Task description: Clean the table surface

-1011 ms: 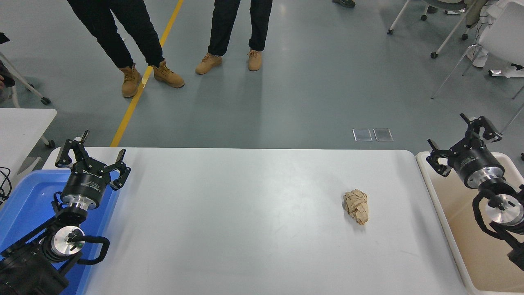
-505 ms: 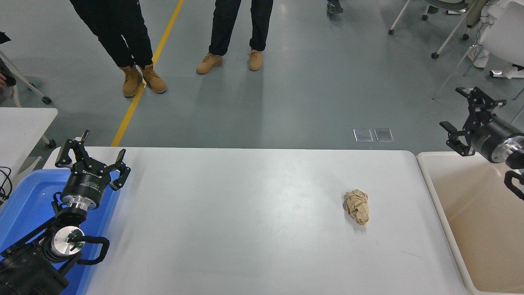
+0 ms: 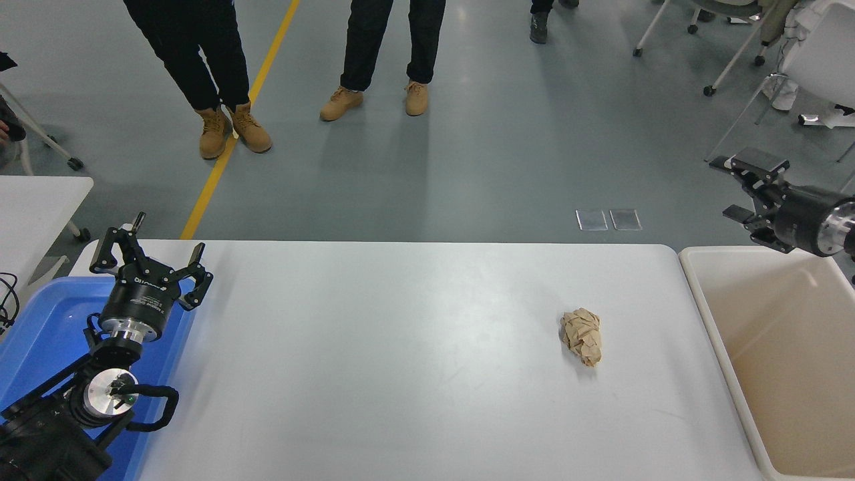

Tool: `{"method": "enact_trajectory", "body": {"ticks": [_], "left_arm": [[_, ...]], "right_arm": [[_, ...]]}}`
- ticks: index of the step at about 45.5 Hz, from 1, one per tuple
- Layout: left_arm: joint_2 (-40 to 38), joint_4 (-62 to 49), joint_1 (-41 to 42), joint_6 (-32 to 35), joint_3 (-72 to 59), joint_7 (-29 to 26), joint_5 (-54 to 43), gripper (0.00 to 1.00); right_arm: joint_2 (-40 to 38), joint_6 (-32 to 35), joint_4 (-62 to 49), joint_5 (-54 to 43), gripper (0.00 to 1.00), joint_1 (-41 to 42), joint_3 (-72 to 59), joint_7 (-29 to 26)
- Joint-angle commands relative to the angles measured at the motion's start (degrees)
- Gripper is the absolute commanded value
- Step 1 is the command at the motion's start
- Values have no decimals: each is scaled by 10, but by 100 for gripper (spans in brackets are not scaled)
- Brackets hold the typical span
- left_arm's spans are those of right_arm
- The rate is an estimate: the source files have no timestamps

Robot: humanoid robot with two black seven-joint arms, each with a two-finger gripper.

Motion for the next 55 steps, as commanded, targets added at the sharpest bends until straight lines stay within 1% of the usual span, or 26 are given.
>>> {"method": "enact_trajectory", "body": {"ticks": [1,6,11,25,33,39,43,55], "left_arm": [[0,0,0,0,0,0,0,99],[0,0,0,0,0,0,0,99],[0,0,0,0,0,0,0,99],[0,0,0,0,0,0,0,99],[0,0,0,0,0,0,0,99],[0,0,0,0,0,0,0,99],[0,0,0,0,0,0,0,99],[0,0,0,0,0,0,0,99]], "right_arm": [[2,21,26,-131,98,28,-18,8],[6,36,54,-173,98,42,-41,8],[25,37,81,-204,98,55,-85,9],[104,33,85,-227,98,60,-158,8],[150,25,63,-232,98,61,-187,7],[180,13,5,-232,98,59,-211,7],[188,12,-22,-231,98,58,-227,7],[197,5,-23,-230,98,47,-229,7]]}}
